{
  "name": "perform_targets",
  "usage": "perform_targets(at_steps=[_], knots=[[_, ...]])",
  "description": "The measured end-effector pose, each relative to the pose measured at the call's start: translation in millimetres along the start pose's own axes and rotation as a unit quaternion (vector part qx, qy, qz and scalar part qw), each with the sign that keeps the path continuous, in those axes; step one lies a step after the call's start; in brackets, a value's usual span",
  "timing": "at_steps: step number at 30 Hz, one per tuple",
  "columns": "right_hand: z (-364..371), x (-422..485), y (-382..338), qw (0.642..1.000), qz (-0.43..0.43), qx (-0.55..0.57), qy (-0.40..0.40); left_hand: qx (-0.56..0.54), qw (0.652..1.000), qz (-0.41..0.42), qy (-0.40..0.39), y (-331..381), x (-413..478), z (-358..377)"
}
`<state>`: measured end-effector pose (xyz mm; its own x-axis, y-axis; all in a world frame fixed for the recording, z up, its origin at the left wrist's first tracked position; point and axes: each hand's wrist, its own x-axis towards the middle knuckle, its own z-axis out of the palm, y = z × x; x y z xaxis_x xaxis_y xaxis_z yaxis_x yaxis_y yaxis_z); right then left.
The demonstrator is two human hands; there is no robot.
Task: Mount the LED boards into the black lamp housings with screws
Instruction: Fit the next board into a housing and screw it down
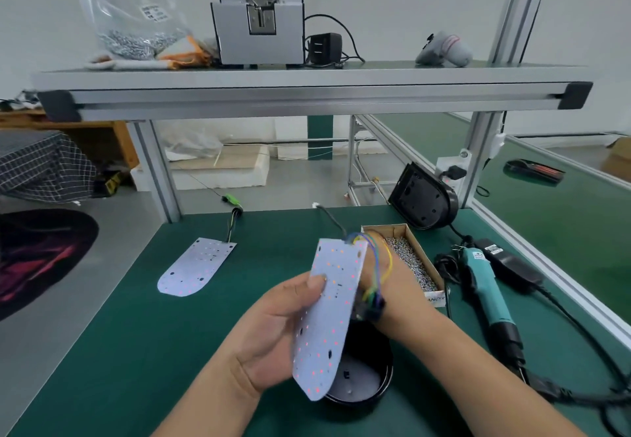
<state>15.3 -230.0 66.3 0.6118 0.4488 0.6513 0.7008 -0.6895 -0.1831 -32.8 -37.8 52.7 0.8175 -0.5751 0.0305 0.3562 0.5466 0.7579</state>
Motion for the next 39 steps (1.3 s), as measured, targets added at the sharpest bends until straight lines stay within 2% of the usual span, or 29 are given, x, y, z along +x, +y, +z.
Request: perform_targets(at_steps=[1,2,3,7,8,10,13,16,21,25,28,32,34,36,39], knots=[[1,5,0,0.999,-0.001,-0.037,-0.014,0.010,1.000,0.016,-0.012,5,-3,0],[2,6,5,0.995,0.058,-0.055,-0.067,0.023,0.999,0.031,-0.022,11,-6,-1],[7,5,13,0.990,0.111,-0.038,-0.073,0.035,0.998,0.047,-0.034,16,-11,-3],[2,2,45,0.971,0.239,0.025,0.002,-0.001,0.988,0.124,-0.094,42,-30,-22],[-2,1,50,0.966,0.256,0.030,0.006,0.003,0.988,0.141,-0.063,46,-31,-24],[-3,0,64,0.963,0.270,0.017,0.012,0.056,0.981,0.177,0.056,48,-31,-29],[2,-2,72,0.974,0.224,-0.025,0.032,0.085,0.955,0.208,0.191,39,-24,-32],[5,-5,74,0.979,0.196,-0.010,0.053,0.061,0.946,0.219,0.231,36,-16,-32],[-3,-8,87,0.967,0.238,-0.068,0.051,-0.014,0.919,0.266,0.290,39,-13,-47],[-16,-13,97,0.951,0.292,-0.078,0.062,-0.079,0.905,0.295,0.296,45,-16,-63],[-18,-11,86,0.946,0.298,0.036,0.122,-0.097,0.917,0.259,0.288,40,-10,-61],[-12,0,46,0.911,0.277,0.254,0.167,-0.046,0.940,0.154,0.300,20,4,-46],[-3,2,30,0.869,0.281,0.381,0.147,-0.001,0.947,0.103,0.303,11,6,-43],[10,1,20,0.839,0.291,0.448,0.107,0.039,0.952,0.074,0.295,7,7,-42],[28,-2,13,0.834,0.308,0.455,0.042,0.042,0.952,0.066,0.297,6,6,-44]])
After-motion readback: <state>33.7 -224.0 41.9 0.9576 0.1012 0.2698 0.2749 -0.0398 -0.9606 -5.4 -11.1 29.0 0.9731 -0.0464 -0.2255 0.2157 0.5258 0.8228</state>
